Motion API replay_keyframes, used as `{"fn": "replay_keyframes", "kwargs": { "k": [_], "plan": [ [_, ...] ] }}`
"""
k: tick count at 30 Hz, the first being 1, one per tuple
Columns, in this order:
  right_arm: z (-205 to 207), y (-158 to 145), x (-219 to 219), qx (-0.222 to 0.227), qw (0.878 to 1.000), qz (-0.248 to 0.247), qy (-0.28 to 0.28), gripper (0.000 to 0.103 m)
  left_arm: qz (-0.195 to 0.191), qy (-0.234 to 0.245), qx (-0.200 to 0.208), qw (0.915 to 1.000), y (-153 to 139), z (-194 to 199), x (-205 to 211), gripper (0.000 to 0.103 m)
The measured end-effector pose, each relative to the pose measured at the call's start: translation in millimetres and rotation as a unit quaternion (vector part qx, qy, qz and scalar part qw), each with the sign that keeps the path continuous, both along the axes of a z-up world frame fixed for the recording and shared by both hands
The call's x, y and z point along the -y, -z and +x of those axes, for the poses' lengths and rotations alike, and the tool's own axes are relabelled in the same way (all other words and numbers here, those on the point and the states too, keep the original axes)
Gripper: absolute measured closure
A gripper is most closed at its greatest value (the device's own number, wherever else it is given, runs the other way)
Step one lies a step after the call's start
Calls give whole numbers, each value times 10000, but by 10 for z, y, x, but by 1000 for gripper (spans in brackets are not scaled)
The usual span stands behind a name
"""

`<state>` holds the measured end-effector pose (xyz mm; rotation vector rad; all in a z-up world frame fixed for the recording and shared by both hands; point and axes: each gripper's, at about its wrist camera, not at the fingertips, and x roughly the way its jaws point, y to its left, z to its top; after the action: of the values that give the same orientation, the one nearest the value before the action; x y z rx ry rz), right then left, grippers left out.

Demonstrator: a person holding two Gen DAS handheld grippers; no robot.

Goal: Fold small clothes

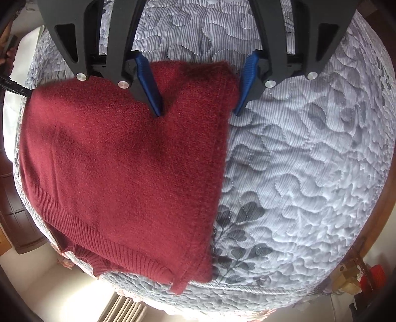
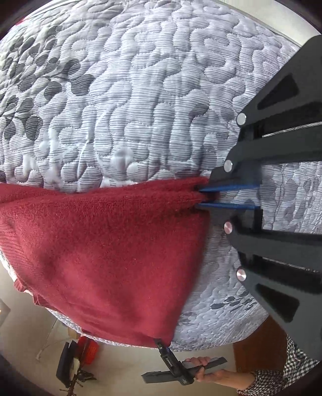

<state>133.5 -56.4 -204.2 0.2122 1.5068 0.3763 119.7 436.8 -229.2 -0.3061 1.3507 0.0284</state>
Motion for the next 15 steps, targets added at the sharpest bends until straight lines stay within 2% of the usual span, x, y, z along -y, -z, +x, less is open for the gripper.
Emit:
{"fn": "replay_keyframes", "kwargs": {
  "k": [2,4,6,8,10,15],
  "plan": [
    [38,-150,45,146,9998,94,107,79,56,-116,118,9998,-160,19,-20,44],
    [103,-346,81,433,9986,197,235,65,174,-218,461,9985,-398,27,-11,43],
    [220,-494,114,655,9966,311,399,56,341,-174,855,9956,-635,90,97,40],
    [382,-558,114,771,9952,388,468,54,318,-41,1151,9928,-789,208,255,36],
    [543,-524,90,757,9953,337,492,54,148,179,1295,9913,-823,386,456,33],
    [818,-299,23,546,9970,210,502,53,194,727,1157,9904,-607,703,999,33]
  ]
}}
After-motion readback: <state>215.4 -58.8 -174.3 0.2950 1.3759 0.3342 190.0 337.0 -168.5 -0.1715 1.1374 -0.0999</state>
